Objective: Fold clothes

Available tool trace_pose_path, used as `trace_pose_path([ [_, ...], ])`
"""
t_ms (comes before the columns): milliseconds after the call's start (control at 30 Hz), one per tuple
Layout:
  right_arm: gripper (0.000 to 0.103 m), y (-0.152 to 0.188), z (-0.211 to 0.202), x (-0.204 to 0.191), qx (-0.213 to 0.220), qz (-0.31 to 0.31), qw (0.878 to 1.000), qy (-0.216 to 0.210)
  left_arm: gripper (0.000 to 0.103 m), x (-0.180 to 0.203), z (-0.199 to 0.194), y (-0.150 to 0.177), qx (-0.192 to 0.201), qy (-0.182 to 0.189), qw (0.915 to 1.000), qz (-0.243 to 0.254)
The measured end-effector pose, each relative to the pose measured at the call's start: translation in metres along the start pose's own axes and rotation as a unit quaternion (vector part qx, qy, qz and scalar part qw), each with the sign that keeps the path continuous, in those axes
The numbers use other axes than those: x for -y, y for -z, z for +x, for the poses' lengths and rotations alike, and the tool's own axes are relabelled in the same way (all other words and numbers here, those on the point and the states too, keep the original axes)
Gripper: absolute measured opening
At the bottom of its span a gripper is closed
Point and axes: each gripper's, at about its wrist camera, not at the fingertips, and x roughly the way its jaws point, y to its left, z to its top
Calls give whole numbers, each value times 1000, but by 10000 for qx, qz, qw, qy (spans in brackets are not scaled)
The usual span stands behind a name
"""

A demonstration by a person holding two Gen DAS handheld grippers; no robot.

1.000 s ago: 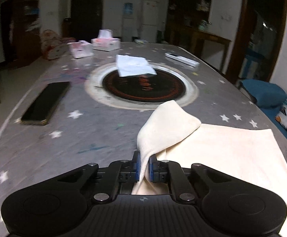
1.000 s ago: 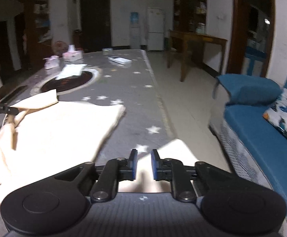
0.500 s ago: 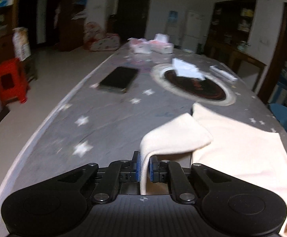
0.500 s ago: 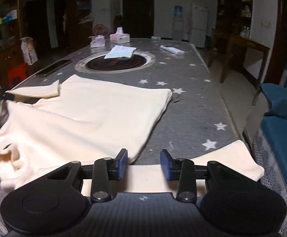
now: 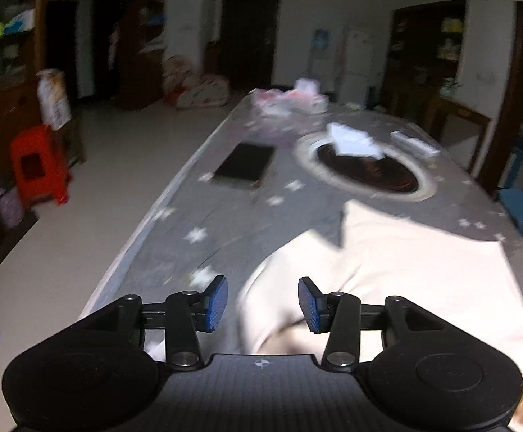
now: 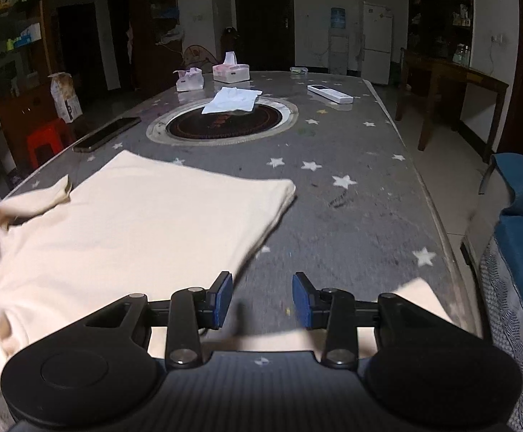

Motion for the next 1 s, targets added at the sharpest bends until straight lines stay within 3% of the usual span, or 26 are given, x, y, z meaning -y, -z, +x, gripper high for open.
trace_pose_path([
  [167,37,-19,24,8,-74,83,9999,-52,45,34,23,-16,-59,528,9979,363],
  [333,36,-36,52,12,-209,59,9997,-59,41,64,71,-28,-429,888,9927,694],
  [500,32,-47,80,14,-383,19,9992,-135,37,82,116,-34,-762,1025,9874,938],
  [633,8,-60,98,11,-446,-207,9986,-205,36,87,141,-36,-836,960,9856,1112],
  [1000,4,-109,158,-9,-406,-1107,9929,187,38,74,193,-64,-507,406,9919,1087],
])
